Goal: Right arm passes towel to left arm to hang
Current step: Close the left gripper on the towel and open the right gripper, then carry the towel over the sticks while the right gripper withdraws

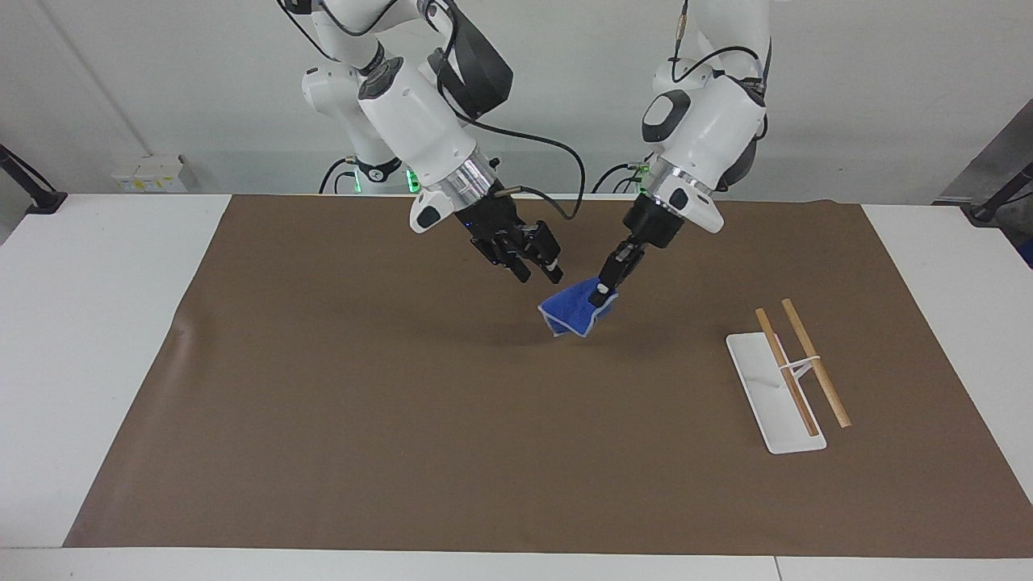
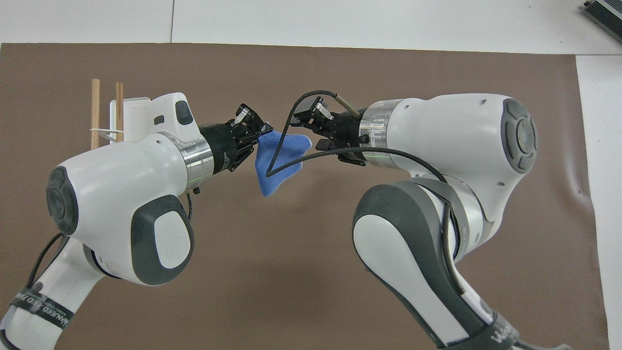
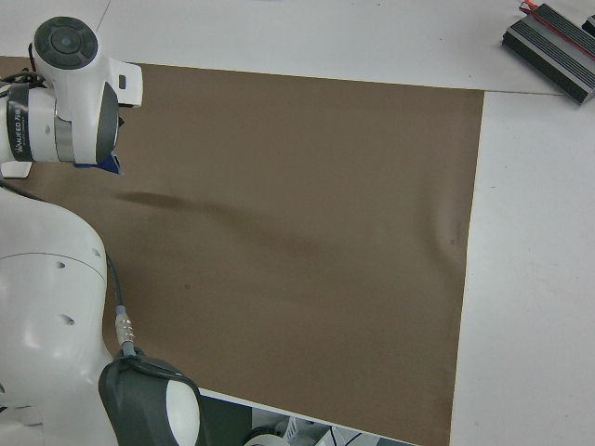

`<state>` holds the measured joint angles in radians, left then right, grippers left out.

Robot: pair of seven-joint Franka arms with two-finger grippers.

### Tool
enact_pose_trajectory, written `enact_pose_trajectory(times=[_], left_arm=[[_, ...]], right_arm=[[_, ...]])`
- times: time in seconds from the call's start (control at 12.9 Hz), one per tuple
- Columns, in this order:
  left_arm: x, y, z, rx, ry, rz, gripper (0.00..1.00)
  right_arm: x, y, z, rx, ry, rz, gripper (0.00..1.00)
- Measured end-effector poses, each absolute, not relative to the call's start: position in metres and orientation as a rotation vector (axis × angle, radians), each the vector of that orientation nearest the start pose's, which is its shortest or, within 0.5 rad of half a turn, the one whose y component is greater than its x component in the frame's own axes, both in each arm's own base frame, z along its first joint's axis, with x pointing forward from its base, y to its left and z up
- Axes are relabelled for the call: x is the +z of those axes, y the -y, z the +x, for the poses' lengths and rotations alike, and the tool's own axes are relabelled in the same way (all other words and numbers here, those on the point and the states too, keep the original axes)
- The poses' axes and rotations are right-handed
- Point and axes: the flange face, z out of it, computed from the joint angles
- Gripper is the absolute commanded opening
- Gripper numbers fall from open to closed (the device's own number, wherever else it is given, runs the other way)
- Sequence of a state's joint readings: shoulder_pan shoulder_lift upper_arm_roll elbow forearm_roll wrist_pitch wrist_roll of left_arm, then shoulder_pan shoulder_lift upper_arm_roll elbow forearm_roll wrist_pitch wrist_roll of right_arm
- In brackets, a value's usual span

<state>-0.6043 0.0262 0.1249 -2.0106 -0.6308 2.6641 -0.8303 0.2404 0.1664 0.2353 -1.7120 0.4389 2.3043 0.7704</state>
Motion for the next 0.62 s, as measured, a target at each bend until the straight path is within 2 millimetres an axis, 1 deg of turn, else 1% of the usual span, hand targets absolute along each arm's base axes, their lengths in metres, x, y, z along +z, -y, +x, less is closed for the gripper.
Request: enact_pose_trajectory(times=[0.08,0.16,0.31,0.47,0.62], left_arm=[[0.506,0.251,0.548,0.280,-0.943,2.224,0.00],[0.504,0.239,0.554,0.299,-0.924,2.243,0.00],[0.502,0.212,0.564,0.336,-0.883,2.281,0.00],[0.500,0.184,0.573,0.383,-0.851,2.309,0.00],[0.496,0.152,0.583,0.422,-0.854,2.328,0.00]], right_arm=[[0.535,-0.294,0.577,-0.147,-0.646,-2.516,0.89],[0.533,-0.291,0.577,-0.168,-0.625,-2.564,0.94],[0.530,-0.285,0.577,-0.209,-0.583,-2.657,1.00],[0.529,-0.274,0.576,-0.253,-0.506,-2.783,1.00],[0.532,-0.259,0.573,-0.275,-0.389,-2.905,1.00]])
